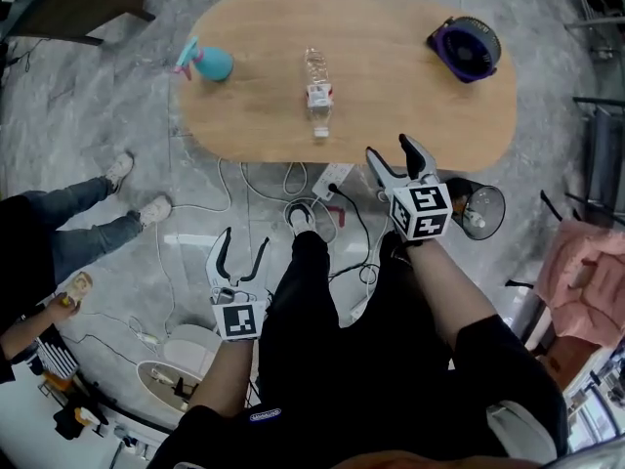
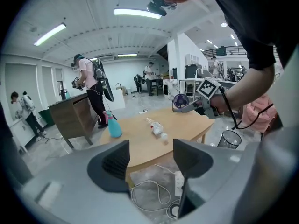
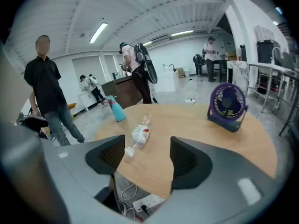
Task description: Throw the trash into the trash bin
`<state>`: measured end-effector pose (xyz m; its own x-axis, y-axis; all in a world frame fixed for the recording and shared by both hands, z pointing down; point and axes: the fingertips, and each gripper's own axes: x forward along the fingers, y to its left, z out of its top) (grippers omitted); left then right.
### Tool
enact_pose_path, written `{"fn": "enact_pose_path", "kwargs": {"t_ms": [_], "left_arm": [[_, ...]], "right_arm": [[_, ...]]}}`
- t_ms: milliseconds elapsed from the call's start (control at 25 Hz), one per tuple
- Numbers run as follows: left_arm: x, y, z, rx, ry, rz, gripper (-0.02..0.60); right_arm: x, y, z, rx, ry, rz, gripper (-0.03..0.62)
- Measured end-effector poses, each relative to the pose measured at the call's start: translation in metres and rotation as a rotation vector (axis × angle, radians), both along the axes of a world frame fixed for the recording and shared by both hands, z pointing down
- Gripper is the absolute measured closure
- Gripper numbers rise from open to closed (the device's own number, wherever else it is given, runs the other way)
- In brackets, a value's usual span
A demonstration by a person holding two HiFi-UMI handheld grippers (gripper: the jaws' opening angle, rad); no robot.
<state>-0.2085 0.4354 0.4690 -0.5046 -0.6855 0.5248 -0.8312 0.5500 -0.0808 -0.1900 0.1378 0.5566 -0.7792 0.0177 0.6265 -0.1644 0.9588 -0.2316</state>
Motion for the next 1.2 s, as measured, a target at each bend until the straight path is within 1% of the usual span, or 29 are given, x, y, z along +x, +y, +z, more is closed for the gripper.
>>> {"fn": "enact_pose_path", "kwargs": {"t_ms": [120,240,440,600,840,1000,1200], "left_arm": [[-0.007,0.024,0.003,-0.005,0.017,-0.039,0.282],[-0.007,0.045,0.008,-0.019,0.048,-0.075,0.282],[-0.009,0.078,0.014,-0.042,0.073,-0.110,0.282],[-0.009,0.099,0.020,-0.049,0.091,-0.141,0.282],[-0.006,0.117,0.029,-0.049,0.116,-0.166,0.282],[-0.005,0.129,0.032,-0.053,0.122,-0.178,0.282],[-0.011,0.135,0.036,-0.056,0.128,-0.188,0.282]], "right_arm": [[-0.047,0.016,0.006,-0.019,0.014,-0.051,0.260],[-0.086,0.026,0.018,0.004,0.039,-0.101,0.256],[-0.126,0.040,0.056,0.028,0.125,-0.143,0.246],[-0.139,0.050,0.083,0.060,0.194,-0.166,0.238],[-0.151,0.049,0.113,0.071,0.271,-0.128,0.227],[-0.156,0.048,0.124,0.082,0.299,-0.117,0.225],[-0.158,0.049,0.145,0.066,0.346,-0.107,0.227]]}}
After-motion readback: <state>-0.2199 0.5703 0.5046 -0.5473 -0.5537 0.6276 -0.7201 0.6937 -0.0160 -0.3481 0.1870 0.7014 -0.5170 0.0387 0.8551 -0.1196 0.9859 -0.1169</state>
